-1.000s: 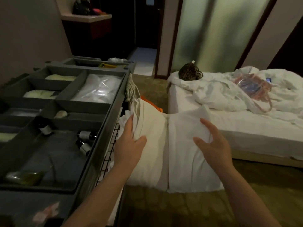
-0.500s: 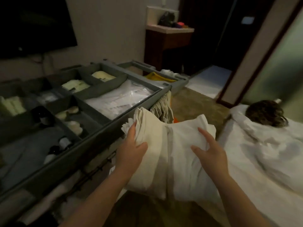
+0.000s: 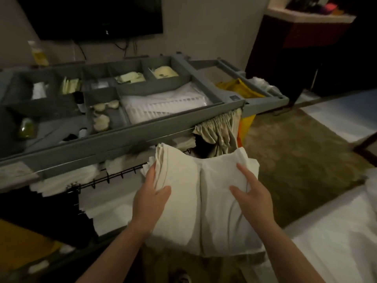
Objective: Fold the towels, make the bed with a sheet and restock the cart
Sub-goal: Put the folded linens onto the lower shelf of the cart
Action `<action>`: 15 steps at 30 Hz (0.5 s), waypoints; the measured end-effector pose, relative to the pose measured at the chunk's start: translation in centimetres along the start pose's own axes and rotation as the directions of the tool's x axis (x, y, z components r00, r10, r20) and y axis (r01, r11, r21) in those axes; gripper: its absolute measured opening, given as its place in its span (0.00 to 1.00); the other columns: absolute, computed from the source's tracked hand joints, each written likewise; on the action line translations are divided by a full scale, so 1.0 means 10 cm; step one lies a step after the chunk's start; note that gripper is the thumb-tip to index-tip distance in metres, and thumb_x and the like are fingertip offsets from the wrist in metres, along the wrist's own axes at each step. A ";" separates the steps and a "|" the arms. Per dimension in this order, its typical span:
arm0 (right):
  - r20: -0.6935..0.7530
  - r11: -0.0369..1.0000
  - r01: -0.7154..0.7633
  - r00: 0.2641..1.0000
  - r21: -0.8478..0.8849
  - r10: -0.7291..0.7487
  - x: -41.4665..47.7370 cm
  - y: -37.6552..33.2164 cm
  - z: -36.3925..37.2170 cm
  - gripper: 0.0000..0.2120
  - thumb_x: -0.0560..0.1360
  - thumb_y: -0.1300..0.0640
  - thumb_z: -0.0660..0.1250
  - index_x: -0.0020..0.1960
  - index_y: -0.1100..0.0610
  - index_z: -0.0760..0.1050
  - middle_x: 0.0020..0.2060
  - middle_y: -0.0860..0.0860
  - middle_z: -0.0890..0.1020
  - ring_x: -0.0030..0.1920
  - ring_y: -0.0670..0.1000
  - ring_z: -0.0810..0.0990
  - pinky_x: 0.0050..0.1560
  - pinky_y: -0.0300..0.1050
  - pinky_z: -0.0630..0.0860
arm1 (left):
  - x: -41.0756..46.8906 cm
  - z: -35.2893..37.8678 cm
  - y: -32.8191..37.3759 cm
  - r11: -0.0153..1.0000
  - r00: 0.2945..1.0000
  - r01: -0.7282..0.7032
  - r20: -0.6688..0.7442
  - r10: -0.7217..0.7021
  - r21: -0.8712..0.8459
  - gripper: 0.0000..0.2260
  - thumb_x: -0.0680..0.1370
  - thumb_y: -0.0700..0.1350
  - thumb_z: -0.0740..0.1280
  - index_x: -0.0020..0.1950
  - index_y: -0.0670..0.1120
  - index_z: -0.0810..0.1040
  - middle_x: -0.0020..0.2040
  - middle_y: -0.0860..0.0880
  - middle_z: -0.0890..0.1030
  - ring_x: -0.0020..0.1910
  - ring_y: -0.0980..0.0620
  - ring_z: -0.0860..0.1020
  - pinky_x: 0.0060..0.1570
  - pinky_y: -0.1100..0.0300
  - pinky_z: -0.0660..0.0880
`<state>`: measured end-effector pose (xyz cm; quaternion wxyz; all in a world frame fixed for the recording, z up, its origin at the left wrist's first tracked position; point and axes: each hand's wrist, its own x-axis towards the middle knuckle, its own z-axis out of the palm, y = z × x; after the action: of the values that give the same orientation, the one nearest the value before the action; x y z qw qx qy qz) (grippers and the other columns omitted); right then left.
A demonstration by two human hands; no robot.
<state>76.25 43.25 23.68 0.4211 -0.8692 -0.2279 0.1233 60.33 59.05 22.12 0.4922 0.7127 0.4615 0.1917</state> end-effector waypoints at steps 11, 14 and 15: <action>0.259 0.986 0.141 0.953 0.088 -0.159 0.05 0.32 -0.26 0.28 0.76 0.59 0.68 0.72 0.44 0.65 0.55 0.41 0.70 0.49 0.43 0.75 0.44 0.32 0.68 | -0.80 0.18 -0.23 0.975 0.961 0.092 -0.238 -0.140 -0.203 0.29 0.76 0.45 0.67 0.74 0.56 0.60 0.59 0.55 0.72 0.57 0.51 0.72 0.54 0.54 0.70; 0.366 0.983 0.146 0.914 0.114 -0.178 -0.09 0.40 -0.28 0.29 0.77 0.58 0.67 0.74 0.43 0.62 0.61 0.49 0.73 0.58 0.53 0.75 0.53 0.42 0.71 | -1.21 0.10 -0.45 0.944 0.928 0.152 -0.287 -0.239 -0.295 0.31 0.73 0.49 0.71 0.73 0.58 0.61 0.62 0.53 0.74 0.61 0.47 0.73 0.61 0.44 0.71; 0.396 0.983 0.141 0.901 0.116 -0.176 -0.15 0.43 -0.27 0.29 0.77 0.57 0.66 0.74 0.43 0.61 0.61 0.52 0.74 0.58 0.55 0.74 0.55 0.46 0.73 | -1.32 0.06 -0.49 0.932 0.918 0.171 -0.291 -0.268 -0.319 0.30 0.74 0.48 0.70 0.73 0.57 0.62 0.63 0.52 0.74 0.61 0.46 0.74 0.61 0.43 0.71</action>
<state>77.31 38.32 21.97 0.4097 -0.7848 -0.3748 0.2753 51.90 47.98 19.94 0.5245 0.5345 0.5825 0.3160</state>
